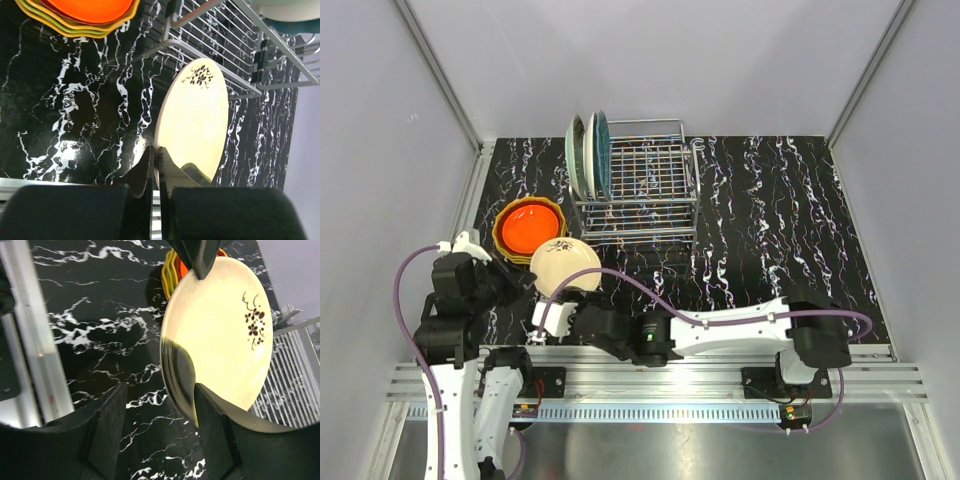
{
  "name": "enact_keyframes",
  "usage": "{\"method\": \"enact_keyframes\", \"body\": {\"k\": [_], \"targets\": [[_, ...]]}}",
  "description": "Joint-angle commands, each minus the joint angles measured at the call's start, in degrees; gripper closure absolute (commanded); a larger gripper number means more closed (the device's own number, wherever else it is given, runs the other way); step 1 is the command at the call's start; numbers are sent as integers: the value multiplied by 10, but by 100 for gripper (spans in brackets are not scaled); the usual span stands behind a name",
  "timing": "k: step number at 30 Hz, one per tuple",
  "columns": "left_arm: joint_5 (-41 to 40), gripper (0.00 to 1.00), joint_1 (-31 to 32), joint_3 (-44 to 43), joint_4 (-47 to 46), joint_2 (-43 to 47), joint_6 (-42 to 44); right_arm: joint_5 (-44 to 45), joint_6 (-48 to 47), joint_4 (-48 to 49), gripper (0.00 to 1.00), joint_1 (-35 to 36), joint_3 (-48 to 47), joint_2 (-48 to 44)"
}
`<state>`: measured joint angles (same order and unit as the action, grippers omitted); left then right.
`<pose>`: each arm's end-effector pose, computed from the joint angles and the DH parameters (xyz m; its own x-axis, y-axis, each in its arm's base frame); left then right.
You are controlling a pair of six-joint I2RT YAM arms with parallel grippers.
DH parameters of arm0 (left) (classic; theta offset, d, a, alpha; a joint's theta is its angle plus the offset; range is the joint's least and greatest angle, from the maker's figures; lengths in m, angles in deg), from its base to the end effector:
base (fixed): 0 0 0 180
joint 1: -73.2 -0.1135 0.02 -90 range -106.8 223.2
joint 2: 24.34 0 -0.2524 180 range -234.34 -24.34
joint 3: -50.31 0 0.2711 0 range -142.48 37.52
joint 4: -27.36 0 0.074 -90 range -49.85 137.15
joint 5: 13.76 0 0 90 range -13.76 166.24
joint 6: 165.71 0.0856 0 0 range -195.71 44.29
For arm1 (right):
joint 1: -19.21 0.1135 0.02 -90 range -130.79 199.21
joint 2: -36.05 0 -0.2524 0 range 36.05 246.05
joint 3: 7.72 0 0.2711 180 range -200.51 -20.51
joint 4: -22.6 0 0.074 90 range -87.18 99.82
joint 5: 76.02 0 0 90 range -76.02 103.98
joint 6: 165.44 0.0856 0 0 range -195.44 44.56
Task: Load the plates into the dish rack
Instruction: Pass the plate from the left arm to the right
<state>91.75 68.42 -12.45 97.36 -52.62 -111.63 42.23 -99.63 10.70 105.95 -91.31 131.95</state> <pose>0.1500 -0.0104 0.2956 -0.5490 -0.6132 -0.5680 -0.2290 0.7639 -0.6033 0.0659 0.4440 0.2455 0.3290 -0.5706 -0.7524 -0.7894 0.2711 -0.5508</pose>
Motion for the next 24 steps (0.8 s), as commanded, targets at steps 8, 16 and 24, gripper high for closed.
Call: {"method": "enact_keyframes", "body": {"k": [8,16,24], "targets": [[84,100,6,2,-43,-5,7,193,-195,236,55,1,-34,101],[103,96,6,10,-55,-10,9,179,-198,244,88,1,-20,90],[118,46,6,0,-81,-31,6,188,-183,227,100,21,-25,88]]}}
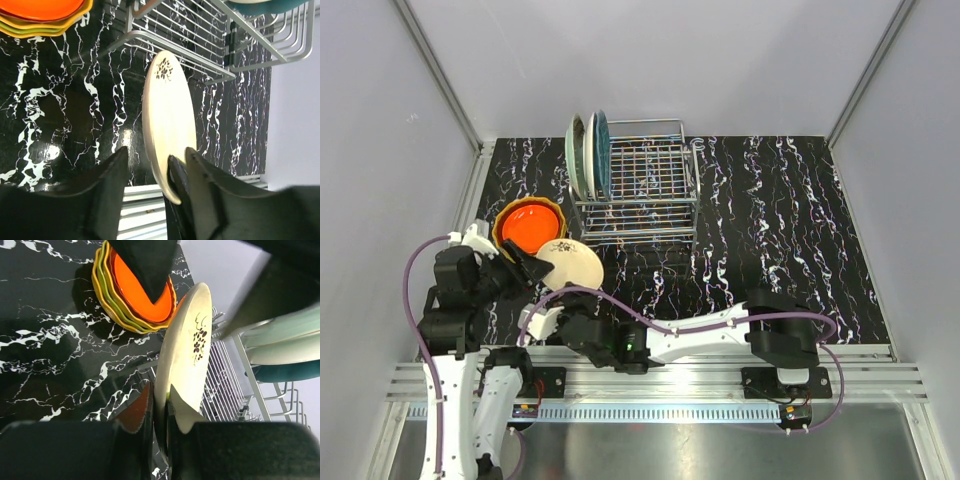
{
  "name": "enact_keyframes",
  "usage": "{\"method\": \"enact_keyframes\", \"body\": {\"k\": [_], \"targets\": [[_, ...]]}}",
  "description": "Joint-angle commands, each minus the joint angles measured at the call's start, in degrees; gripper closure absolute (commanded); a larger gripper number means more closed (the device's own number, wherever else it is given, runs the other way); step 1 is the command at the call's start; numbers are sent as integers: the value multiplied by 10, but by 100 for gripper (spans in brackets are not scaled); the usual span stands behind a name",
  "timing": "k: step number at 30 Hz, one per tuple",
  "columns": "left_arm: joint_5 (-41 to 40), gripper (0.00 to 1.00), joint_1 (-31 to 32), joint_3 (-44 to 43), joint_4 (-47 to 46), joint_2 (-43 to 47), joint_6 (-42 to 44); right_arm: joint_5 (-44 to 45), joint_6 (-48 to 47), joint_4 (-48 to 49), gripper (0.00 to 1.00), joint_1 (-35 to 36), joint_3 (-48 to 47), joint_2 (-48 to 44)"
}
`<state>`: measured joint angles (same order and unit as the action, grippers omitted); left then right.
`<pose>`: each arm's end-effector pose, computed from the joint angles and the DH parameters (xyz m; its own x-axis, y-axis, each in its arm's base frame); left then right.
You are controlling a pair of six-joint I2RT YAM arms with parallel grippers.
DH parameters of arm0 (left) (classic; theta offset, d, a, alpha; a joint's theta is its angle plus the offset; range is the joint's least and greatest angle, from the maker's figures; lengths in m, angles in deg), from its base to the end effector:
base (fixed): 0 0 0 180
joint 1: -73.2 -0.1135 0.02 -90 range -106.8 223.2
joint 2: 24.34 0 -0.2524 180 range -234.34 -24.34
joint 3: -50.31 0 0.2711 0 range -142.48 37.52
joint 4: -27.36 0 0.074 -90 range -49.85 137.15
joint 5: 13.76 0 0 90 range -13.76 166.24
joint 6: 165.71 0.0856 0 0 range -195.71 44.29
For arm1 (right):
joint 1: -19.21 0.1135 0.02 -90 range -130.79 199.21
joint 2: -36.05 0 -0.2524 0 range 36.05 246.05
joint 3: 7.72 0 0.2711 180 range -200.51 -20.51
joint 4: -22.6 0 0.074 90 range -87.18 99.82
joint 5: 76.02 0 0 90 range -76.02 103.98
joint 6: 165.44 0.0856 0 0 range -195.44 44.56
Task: Load the plates into the dish rack
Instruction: Pass the plate from the left arm to the right
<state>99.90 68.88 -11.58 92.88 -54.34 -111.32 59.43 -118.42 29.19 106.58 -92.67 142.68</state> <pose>0.1606 -0.0223 0.2985 -0.6028 -0.5804 -0.5475 -0.1068 0.7387 -0.6655 0.0827 0.4703 0.2203 0.4475 -0.6808 -0.5799 -0.4977 0.3491 -0.7940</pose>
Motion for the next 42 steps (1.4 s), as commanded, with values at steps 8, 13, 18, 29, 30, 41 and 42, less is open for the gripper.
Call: {"method": "enact_keyframes", "body": {"k": [8,13,18,29,30,41,42], "targets": [[-9,8,2,-64,-44,-61,22,-18,124,-28,100,18,18,-84],[-82,1,2,-115,-47,-94,41,-19,198,-97,100,18,47,-153],[-142,1,2,-115,-90,-100,71,-10,257,-151,100,18,87,-244],[-235,1,2,-79,-133,-148,143,-36,359,-190,100,-29,103,-447],[-235,1,2,-69,-140,-140,143,-46,369,-189,100,-41,100,-454],[-239,1,2,19,-201,-117,145,-169,490,-180,100,-265,28,-440],[-239,1,3,17,-199,-122,147,-190,498,-177,100,-279,19,-421]]}}
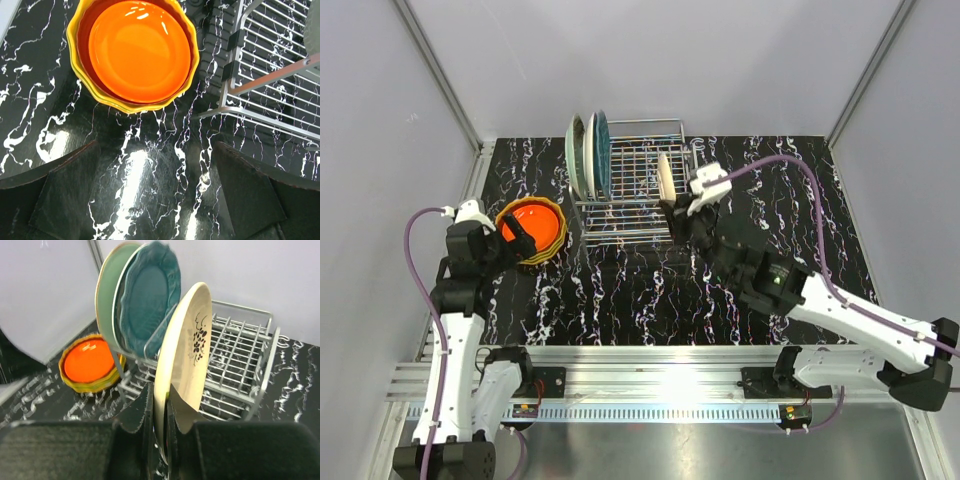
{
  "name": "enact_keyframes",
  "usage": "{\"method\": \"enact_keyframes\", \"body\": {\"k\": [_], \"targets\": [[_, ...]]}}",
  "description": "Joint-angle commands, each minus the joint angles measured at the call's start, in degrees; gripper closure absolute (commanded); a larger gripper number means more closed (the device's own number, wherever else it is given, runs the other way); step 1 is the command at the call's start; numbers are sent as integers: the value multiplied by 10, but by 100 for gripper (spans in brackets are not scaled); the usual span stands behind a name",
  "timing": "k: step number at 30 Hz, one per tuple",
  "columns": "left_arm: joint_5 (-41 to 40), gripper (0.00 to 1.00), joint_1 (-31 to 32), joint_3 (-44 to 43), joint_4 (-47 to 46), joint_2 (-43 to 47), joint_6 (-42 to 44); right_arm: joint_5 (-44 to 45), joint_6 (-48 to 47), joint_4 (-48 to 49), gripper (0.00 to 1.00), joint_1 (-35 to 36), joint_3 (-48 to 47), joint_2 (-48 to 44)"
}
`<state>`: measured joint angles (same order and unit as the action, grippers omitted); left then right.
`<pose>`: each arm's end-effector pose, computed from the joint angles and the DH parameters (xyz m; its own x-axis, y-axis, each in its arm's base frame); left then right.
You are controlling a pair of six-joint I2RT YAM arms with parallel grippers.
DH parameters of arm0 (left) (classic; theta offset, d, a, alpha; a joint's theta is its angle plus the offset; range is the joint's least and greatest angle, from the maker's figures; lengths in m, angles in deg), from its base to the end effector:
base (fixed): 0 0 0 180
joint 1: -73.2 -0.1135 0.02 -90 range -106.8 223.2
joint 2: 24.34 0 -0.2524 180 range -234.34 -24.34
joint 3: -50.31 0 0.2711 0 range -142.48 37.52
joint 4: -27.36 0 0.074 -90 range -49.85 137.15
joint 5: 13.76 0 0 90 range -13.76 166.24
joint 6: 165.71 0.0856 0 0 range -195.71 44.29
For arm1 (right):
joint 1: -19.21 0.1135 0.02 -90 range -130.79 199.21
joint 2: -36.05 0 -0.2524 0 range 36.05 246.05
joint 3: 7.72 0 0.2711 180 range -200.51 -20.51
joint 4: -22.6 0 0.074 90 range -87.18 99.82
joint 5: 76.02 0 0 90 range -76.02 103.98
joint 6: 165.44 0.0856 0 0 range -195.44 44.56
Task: Load the plates into the dish rack
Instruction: Pass the plate from the left arm to the right, then insert the plate into the dish rack
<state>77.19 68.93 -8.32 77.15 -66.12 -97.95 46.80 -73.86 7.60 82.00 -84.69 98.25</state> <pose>0.2247 0.0154 0.2735 -0.4790 -0.4153 -0.7734 -0.2613 0.9085 -0.3260 0.1832 0.2548 0.4053 -0.0156 0.0203 -0.9997 -0.4993 0.8661 0.0254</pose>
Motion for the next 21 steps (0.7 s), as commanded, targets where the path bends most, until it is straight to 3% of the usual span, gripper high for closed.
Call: {"method": "enact_keyframes", "body": {"k": [1,6,11,21], "targets": [[-12,1,2,-26,-39,-7,16,-74,73,41,100,-60,-80,34],[-38,1,3,-13,-51,-11,19,-168,124,48,100,-126,-144,107],[0,1,4,-12,-50,-16,21,-224,169,43,100,-161,-211,183],[-2,1,3,-11,-49,-12,20,-237,197,49,100,-169,-251,267]]}}
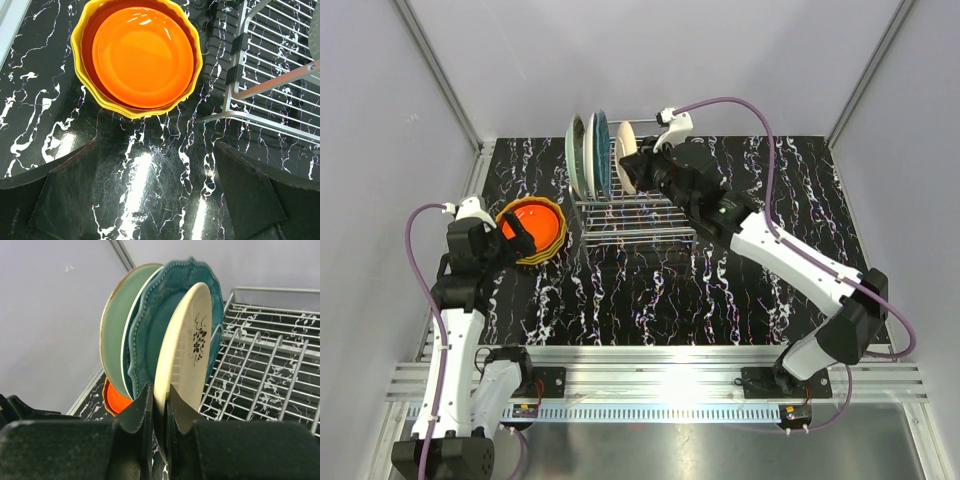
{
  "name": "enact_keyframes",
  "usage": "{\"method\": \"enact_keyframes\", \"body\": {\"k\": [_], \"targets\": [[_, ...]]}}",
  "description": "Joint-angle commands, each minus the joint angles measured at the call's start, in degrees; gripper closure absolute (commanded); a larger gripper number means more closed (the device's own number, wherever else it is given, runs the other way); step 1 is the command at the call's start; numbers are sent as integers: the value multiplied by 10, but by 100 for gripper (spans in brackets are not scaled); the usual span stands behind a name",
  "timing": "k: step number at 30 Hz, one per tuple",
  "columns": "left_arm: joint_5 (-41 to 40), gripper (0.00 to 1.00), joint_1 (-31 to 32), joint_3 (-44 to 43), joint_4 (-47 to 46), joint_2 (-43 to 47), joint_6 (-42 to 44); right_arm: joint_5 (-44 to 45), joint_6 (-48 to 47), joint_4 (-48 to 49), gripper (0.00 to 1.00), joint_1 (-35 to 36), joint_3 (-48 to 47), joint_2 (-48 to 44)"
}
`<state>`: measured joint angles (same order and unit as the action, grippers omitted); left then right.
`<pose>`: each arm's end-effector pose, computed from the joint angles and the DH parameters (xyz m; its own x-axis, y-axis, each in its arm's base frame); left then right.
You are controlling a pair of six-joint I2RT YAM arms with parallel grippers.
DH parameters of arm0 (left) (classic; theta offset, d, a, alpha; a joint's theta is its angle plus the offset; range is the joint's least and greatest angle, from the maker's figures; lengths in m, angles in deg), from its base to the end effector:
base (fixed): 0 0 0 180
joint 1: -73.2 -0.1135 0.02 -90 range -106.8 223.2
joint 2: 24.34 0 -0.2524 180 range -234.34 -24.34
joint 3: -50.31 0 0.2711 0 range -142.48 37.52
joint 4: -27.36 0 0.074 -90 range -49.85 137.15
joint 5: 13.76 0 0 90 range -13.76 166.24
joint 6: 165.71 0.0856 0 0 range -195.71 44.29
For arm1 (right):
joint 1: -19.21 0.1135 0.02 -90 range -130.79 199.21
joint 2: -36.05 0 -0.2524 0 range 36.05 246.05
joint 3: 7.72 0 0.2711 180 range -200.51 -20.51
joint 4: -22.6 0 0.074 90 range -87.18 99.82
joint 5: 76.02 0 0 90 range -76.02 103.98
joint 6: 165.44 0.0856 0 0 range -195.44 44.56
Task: Load the plates into the dish rack
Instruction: Insert the plate into the dish rack
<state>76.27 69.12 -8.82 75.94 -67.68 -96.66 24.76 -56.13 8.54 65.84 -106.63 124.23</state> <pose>0.2309 0.0164 0.2741 -0.4792 -0.3926 -0.7850 -0.2592 0.9178 -0.3008 0.3112 0.3061 0.4071 -0.2314 0.2281 -0.9457 -0.5397 0.7787 0.3199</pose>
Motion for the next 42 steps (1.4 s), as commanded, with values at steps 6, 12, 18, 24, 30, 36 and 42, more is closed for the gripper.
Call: {"method": "enact_keyframes", "body": {"k": [6,12,18,24,30,36,42], "targets": [[7,1,1,-6,-36,6,7,-9,20,36,100,-13,-50,41],[7,1,1,-5,-36,8,7,-9,20,32,100,-22,-63,68],[4,1,1,-6,-36,11,7,-12,17,21,92,-25,-84,95],[2,1,1,-6,-35,13,7,-10,14,17,87,-27,-85,104],[3,1,1,-5,-35,13,8,-9,15,17,79,-28,-88,108],[2,1,1,-3,-35,16,8,-12,18,16,68,-27,-86,109],[2,1,1,-4,-35,16,9,-12,18,0,68,-27,-86,106]]}}
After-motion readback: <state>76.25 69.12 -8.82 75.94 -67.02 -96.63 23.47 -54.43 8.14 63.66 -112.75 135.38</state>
